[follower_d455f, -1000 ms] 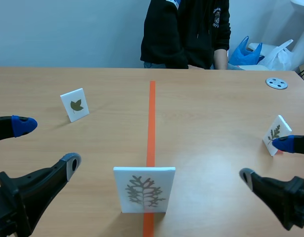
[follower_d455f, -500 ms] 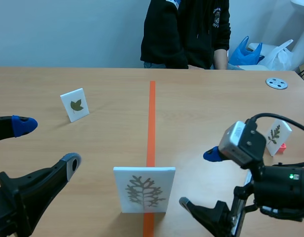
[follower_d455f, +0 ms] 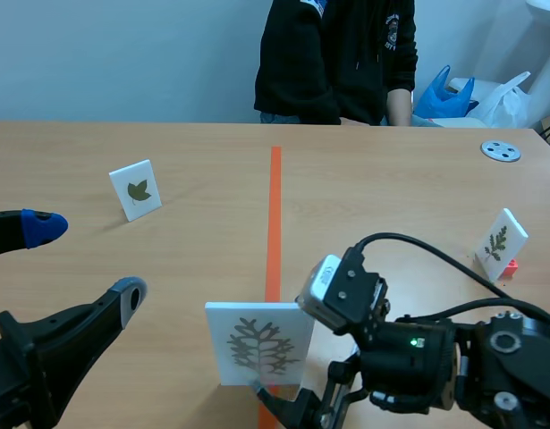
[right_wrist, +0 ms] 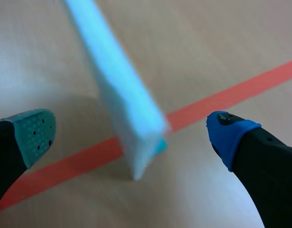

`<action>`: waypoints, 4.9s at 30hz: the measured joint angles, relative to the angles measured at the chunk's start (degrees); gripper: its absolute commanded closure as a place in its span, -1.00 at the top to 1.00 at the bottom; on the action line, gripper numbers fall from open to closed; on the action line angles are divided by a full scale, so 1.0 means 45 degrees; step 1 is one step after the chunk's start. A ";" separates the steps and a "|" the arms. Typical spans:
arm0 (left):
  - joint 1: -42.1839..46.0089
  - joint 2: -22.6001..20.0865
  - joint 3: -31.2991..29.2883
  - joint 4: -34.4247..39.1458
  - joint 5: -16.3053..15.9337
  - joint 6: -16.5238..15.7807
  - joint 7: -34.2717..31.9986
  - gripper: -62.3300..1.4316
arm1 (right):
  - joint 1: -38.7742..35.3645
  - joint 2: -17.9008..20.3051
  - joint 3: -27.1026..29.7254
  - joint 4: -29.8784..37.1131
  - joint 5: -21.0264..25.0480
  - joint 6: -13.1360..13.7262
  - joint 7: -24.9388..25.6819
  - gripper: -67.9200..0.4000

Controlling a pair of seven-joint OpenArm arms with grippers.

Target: Sort the leaf by its shape. The table is split by an orange tape line. A compound leaf with several leaflets goes to the left side, a simple leaf with one blade goes to the right side. Return to the home posture when a red brick is placed on the table.

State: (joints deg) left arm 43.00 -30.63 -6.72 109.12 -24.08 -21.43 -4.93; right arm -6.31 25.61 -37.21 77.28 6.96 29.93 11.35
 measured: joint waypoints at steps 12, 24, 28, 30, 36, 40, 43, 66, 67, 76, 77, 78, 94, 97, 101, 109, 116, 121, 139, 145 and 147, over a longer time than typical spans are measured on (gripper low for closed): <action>0.0000 0.0000 0.0000 0.0000 0.0000 0.0000 0.0083 1.00 | 0.0015 -0.0185 -0.0879 -0.0267 -0.0695 -0.0520 0.0563 0.14; 0.0000 0.0000 0.0000 0.0000 0.0000 0.0000 0.0083 1.00 | 0.0015 -0.0185 -0.0879 -0.0267 -0.0695 -0.0520 0.0563 -0.68; 0.0000 0.0000 0.0000 0.0000 0.0000 0.0000 0.0083 1.00 | 0.0015 -0.0185 -0.0879 -0.0267 -0.0695 -0.0520 0.0563 -0.91; 0.0000 0.0000 0.0000 0.0000 0.0000 0.0000 0.0083 1.00 | 0.0015 -0.0185 -0.0879 -0.0267 -0.0695 -0.0520 0.0568 -0.95; 0.0000 0.0000 0.0000 0.0000 0.0000 0.0000 0.0083 1.00 | 0.0010 -0.0185 -0.0729 -0.0233 -0.0695 -0.0510 0.0947 -0.95; 0.0000 0.0000 0.0000 0.0000 0.0000 0.0000 0.0083 1.00 | -0.0019 -0.0185 0.0204 0.0165 -0.0680 -0.0510 0.0942 -0.95; 0.0000 0.0000 0.0000 0.0000 0.0000 0.0000 0.0083 1.00 | -0.0019 -0.0185 0.1205 0.0520 -0.0379 -0.0515 0.0933 -0.95; 0.0000 0.0000 0.0000 0.0000 0.0000 0.0000 0.0087 1.00 | 0.0374 -0.1190 0.7407 0.0189 0.4877 -0.2773 -0.2885 -0.95; 0.0000 0.0000 0.0000 0.0000 0.0000 0.0000 0.0092 1.00 | 0.0554 -0.1239 0.7397 -0.0083 0.4877 -0.2851 -0.2885 -0.95; 0.0000 0.0000 0.0000 0.0000 0.0000 0.0000 0.0131 1.00 | 0.2322 -0.1651 0.7329 -0.3449 0.4823 -0.3186 -0.2691 -0.95; 0.0000 0.0000 0.0000 0.0000 0.0000 0.0000 0.0131 1.00 | 0.2438 -0.1719 0.7329 -0.3750 0.4750 -0.3181 -0.2506 -0.95; 0.0000 0.0000 0.0000 0.0000 0.0000 0.0000 0.0131 1.00 | 0.2545 -0.1778 0.7329 -0.4012 0.4745 -0.3235 -0.2516 -0.95; 0.0000 0.0000 0.0000 0.0000 0.0000 0.0000 0.0131 1.00 | 0.2730 -0.1982 0.7329 -0.4707 0.4454 -0.4736 -0.2589 -0.58; 0.0000 0.0000 0.0000 0.0000 0.0000 0.0000 0.0131 1.00 | 0.2701 -0.1982 0.7329 -0.4702 0.4454 -0.4702 -0.2589 -0.36; 0.0000 0.0000 0.0000 0.0000 0.0000 0.0000 0.0131 1.00 | 0.2540 -0.1982 0.7329 -0.4692 0.4454 -0.4702 -0.2220 0.06; 0.0000 0.0000 0.0000 0.0000 0.0000 0.0000 0.0131 1.00 | 0.2458 -0.1982 0.7329 -0.4590 0.4080 -0.4653 -0.1190 0.69; 0.0000 0.0000 0.0000 0.0000 0.0000 0.0000 0.0131 1.00 | 0.2448 -0.1982 0.7441 -0.3342 0.3682 -0.4658 -0.1802 0.70; 0.0000 0.0000 0.0000 0.0000 0.0000 0.0000 0.0131 1.00 | 0.2229 -0.1982 0.7980 -0.1083 0.3502 -0.4653 -0.2550 0.70; 0.0000 0.0000 0.0000 0.0000 0.0000 0.0000 0.0131 1.00 | -0.5600 -0.1627 0.9816 0.7111 0.3517 -0.3147 -0.4061 0.70; 0.0000 0.0000 0.0000 0.0000 0.0000 0.0000 0.0136 1.00 | -0.8199 -0.1627 0.9811 0.8179 0.3847 -0.2103 -0.4192 0.70; 0.0000 0.0000 0.0000 0.0000 0.0000 0.0000 0.0136 1.00 | -0.8684 -0.1627 0.9811 0.8432 0.3847 -0.1846 -0.4211 0.71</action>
State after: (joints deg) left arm 43.00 -30.63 -6.72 109.12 -24.08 -21.43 -4.32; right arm -45.39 18.28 6.94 115.22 24.27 21.63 -7.60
